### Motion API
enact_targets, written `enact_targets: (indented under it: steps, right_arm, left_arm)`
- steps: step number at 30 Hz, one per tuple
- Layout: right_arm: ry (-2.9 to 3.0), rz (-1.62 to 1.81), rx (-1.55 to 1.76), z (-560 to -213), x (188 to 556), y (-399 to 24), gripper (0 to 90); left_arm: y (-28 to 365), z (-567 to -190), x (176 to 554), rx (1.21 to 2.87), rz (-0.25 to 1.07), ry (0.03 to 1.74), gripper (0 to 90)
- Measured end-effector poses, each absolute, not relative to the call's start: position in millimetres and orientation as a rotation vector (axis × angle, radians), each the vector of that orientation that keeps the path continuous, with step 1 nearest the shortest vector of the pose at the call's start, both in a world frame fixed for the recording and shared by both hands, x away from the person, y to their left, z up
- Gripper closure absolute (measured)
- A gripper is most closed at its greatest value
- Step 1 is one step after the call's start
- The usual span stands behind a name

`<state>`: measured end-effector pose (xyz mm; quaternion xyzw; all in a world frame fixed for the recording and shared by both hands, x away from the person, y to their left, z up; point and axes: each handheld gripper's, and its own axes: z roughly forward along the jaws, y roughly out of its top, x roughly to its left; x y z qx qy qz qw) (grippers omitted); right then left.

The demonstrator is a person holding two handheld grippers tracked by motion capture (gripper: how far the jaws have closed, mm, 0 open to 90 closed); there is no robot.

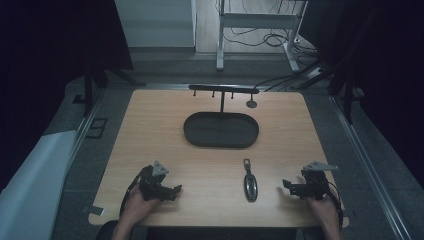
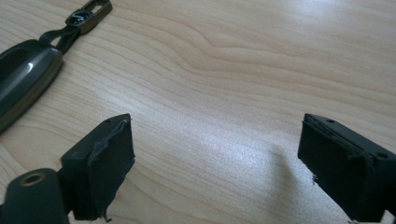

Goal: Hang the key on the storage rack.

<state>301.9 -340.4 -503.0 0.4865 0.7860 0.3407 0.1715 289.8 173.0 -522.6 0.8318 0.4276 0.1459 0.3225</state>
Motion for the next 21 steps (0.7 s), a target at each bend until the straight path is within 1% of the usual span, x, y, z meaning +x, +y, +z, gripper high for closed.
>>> enact_targets:
  steps: [21]
  right_arm:
    - [2.268,0.92,1.34,-502.0,301.4,-334.3,7.4]
  left_arm:
    - [173.2,-522.6,289.7,2.186,0.383,1.121,0.0]
